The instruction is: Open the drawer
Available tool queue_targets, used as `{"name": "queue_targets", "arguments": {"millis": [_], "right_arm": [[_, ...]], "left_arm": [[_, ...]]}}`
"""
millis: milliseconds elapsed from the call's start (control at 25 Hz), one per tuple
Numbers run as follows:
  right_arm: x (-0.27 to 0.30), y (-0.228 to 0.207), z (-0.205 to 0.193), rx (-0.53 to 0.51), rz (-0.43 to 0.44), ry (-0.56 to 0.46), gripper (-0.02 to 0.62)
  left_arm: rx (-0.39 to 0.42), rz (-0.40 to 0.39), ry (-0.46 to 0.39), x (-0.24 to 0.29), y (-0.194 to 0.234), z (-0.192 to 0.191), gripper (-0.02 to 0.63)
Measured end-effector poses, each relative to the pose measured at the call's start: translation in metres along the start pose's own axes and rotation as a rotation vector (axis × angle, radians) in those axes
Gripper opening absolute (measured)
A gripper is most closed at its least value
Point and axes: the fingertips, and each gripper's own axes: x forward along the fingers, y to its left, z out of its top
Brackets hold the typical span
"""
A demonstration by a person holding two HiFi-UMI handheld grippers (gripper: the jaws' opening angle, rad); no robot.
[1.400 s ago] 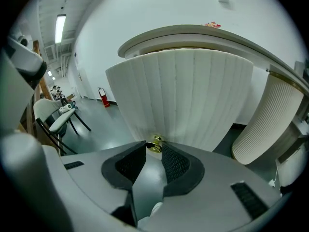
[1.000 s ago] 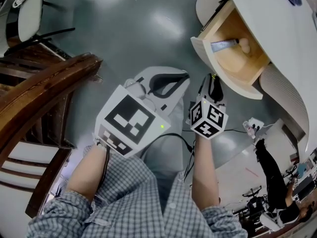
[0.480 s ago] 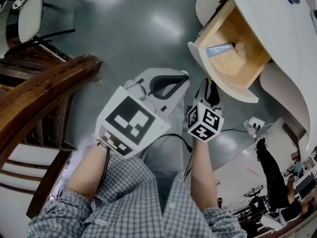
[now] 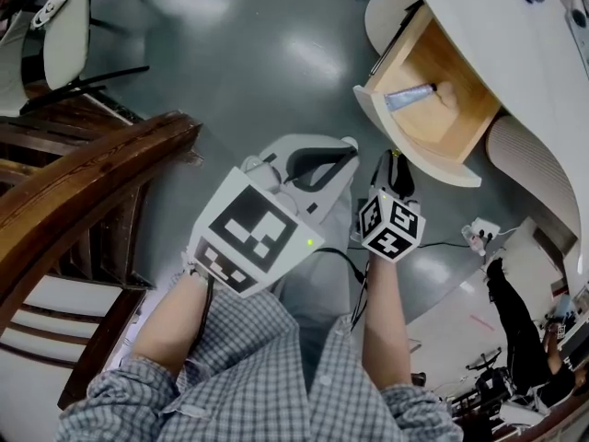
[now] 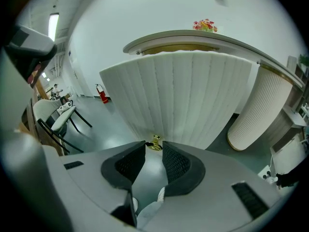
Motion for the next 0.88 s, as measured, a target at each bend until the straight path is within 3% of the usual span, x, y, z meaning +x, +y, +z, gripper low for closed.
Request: {"name": "queue_targets", "arguments": {"millis": [240,440,880], "right_arm": [[-0.033,0.005,0.004,0.026,-0.010,0.006,0.098],[-0.070,0.004,0.027,0.040,-0.016,-0.049,0.026],[-0.141,0.006,0.091,0.002,-0.003,-0.125,0.009]], "left_arm": [[0.021,-0.016,-0.003,-0.021,-0.010,0.019,0.003],[0.041,-0.036,-0.011,-0.036,-0.022,0.039,0.003],[0.125,-0.051,-0.006,-0.075,-0.043,0.076,0.003]]}}
